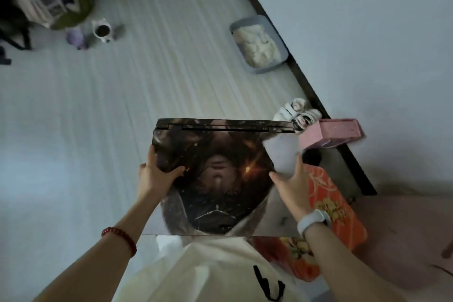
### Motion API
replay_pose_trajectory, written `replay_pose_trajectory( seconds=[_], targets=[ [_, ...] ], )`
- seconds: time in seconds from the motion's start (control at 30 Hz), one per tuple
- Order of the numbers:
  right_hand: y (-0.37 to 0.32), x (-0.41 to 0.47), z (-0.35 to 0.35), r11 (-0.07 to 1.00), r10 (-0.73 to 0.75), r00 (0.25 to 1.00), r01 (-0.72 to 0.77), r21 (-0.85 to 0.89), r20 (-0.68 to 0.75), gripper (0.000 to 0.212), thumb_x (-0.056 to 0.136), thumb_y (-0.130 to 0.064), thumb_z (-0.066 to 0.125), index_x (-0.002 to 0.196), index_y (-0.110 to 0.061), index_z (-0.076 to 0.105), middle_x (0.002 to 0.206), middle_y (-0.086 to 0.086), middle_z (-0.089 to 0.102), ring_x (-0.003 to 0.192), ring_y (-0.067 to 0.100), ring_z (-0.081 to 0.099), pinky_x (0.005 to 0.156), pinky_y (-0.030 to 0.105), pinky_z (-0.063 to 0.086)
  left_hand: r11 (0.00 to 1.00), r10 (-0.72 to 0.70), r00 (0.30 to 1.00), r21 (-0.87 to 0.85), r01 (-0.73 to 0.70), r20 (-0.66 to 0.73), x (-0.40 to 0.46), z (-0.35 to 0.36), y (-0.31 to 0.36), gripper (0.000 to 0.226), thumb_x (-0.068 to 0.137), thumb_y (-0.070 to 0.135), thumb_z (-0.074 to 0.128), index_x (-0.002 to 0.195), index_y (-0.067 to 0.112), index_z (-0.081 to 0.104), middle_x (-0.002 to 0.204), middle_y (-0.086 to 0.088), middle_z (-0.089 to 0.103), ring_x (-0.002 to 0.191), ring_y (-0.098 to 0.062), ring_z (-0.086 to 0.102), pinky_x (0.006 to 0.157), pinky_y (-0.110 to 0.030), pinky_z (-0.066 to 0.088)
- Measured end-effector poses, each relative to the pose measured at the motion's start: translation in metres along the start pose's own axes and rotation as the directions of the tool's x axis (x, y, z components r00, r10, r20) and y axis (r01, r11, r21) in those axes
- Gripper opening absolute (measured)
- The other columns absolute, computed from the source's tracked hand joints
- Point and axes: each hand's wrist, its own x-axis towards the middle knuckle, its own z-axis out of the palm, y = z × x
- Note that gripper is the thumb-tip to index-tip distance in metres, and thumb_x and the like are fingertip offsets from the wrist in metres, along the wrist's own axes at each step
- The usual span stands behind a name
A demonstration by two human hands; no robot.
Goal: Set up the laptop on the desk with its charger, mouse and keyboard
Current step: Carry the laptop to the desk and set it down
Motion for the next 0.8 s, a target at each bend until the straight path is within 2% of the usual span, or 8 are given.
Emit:
replay_pose_trajectory(
  seconds=[0.17, 0.3, 0.43, 0.57, 0.8],
  targets=[
    [-0.121, -0.010, 0.084, 0.996, -0.051, 0.990, 0.060, -0.071, 0.128, 0.088, 0.078, -0.034, 0.070, 0.145, -0.030, 0.013, 0.148, 0.016, 0.026, 0.133, 0.035, 0.032, 0.107, 0.050, 0.029, 0.987, -0.067, 0.988, -0.156, 0.045, -0.141, 0.042, -0.113, -0.041, 0.098, 0.064, 0.034, 0.083, 0.142, 0.030, 0.025, 0.122, -0.019, 0.054, 0.108, -0.039, 0.054, 0.092, -0.046, 0.049],
    [-0.229, -0.031, 0.188, 0.984, -0.157, 0.957, 0.174, -0.047, 0.243, 0.087, 0.078, -0.031, 0.070, 0.145, -0.028, 0.016, 0.149, 0.013, 0.026, 0.134, 0.034, 0.032, 0.108, 0.049, 0.031, 0.958, -0.160, 0.951, -0.275, 0.084, -0.266, 0.080, -0.229, -0.094, 0.095, 0.064, 0.031, 0.083, 0.141, 0.026, 0.028, 0.120, -0.021, 0.054, 0.109, -0.039, 0.053, 0.090, -0.041, 0.046],
    [-0.325, -0.042, 0.283, 0.960, -0.245, 0.913, 0.276, -0.053, 0.327, 0.084, 0.078, -0.033, 0.070, 0.144, -0.031, 0.018, 0.147, 0.012, 0.028, 0.132, 0.035, 0.033, 0.106, 0.047, 0.032, 0.932, -0.203, 0.897, -0.357, 0.055, -0.392, 0.117, -0.327, -0.134, 0.089, 0.064, 0.028, 0.083, 0.138, 0.022, 0.033, 0.120, -0.018, 0.057, 0.111, -0.036, 0.053, 0.090, -0.039, 0.046],
    [-0.414, -0.048, 0.369, 0.927, -0.319, 0.850, 0.372, -0.050, 0.419, 0.084, 0.078, -0.034, 0.069, 0.144, -0.030, 0.018, 0.148, 0.011, 0.028, 0.133, 0.035, 0.033, 0.106, 0.045, 0.032, 0.920, -0.290, 0.842, -0.376, 0.113, -0.456, 0.160, -0.407, -0.171, 0.089, 0.063, 0.036, 0.083, 0.137, 0.023, 0.035, 0.120, -0.020, 0.056, 0.108, -0.037, 0.054, 0.091, -0.040, 0.048],
    [-0.564, -0.021, 0.530, 0.883, -0.357, 0.760, 0.464, -0.070, 0.544, 0.083, 0.079, -0.031, 0.070, 0.145, -0.024, 0.020, 0.150, 0.010, 0.028, 0.134, 0.034, 0.033, 0.106, 0.044, 0.033, 0.865, -0.434, 0.747, -0.466, 0.188, -0.504, 0.270, -0.516, -0.220, 0.089, 0.060, 0.044, 0.082, 0.133, 0.023, 0.036, 0.125, -0.017, 0.053, 0.110, -0.035, 0.052, 0.093, -0.044, 0.048]
  ],
)
